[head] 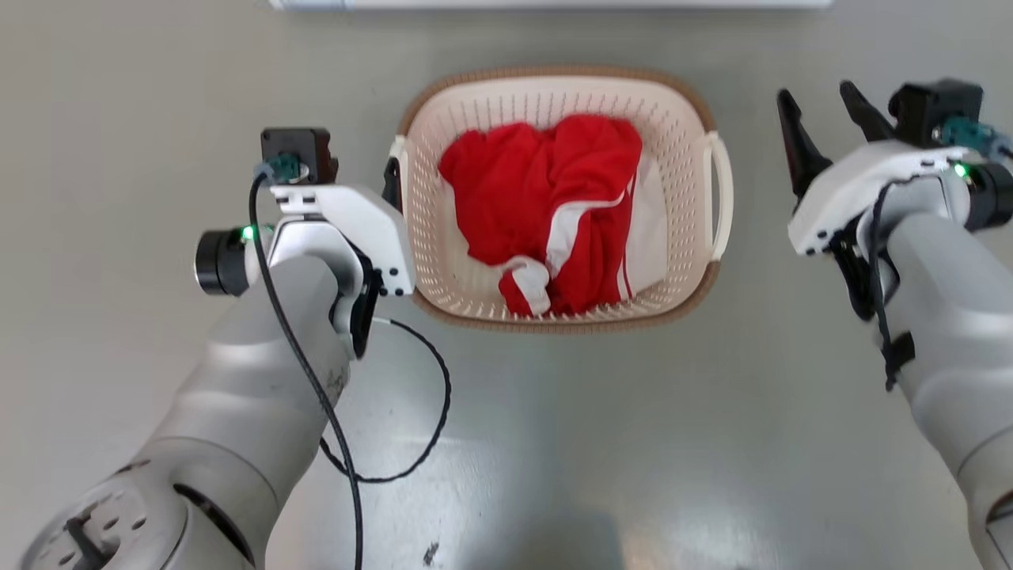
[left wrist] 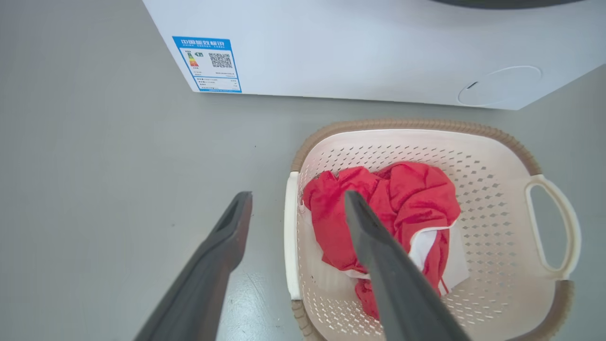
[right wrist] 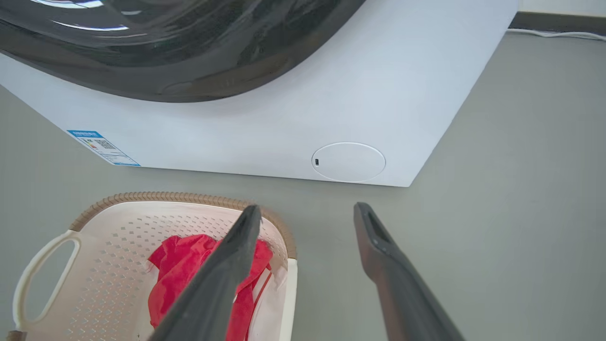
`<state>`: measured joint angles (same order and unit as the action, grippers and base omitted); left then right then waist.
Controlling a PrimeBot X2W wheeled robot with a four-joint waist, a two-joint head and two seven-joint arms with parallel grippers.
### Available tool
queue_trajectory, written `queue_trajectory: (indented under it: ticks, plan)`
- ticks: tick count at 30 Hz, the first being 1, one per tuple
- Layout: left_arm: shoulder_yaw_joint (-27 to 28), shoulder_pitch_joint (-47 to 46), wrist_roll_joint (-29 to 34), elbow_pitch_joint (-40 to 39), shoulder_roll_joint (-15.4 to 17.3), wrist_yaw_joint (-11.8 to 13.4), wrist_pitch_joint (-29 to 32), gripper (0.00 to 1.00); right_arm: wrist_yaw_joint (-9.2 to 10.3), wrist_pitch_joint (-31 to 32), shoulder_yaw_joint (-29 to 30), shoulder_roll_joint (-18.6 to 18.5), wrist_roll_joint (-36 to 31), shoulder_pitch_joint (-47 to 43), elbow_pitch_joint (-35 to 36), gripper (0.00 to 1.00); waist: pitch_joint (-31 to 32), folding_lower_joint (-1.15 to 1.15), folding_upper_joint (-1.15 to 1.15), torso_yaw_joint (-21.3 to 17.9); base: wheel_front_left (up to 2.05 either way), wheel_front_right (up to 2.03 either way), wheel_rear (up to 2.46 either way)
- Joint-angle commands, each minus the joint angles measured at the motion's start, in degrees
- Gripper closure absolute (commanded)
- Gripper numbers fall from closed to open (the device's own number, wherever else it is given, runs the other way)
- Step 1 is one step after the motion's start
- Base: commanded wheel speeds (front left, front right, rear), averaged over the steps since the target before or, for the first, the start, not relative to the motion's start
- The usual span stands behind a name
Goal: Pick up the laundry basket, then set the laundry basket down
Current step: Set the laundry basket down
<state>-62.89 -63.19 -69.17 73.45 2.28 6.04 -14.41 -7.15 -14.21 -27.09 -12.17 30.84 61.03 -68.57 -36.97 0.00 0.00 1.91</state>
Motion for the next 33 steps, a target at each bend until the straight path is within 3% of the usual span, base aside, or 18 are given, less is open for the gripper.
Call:
queue_trajectory:
  ticks: [1,5,17,33]
  plan:
    - [1.71,1.31,-0.26,-0.95,1.75,-0.54,-0.56,0.0,-0.34,-0.77,1.34,0.07,-1.96,-3.83,2.28,0.0,3.72,0.0,0.0,0.44,0.0,0.0,0.0]
    - [4.56,3.89,1.4,-2.91,2.81,-0.58,-0.57,0.0,-0.34,-0.78,7.03,-0.34,-6.93,-8.7,6.52,0.0,7.6,0.0,0.0,0.73,0.0,0.0,0.0]
    - [17.21,15.01,14.19,-15.03,7.26,3.14,-0.58,0.0,-0.34,-0.78,20.74,1.82,-19.64,-22.5,18.19,0.0,17.39,0.0,0.0,0.36,0.0,0.0,0.0]
    - [37.19,37.57,30.06,-32.24,9.12,3.33,-0.59,0.0,-0.34,-0.78,26.48,4.89,-24.34,-38.27,29.25,0.0,29.72,0.0,0.0,-0.18,0.0,0.0,0.0]
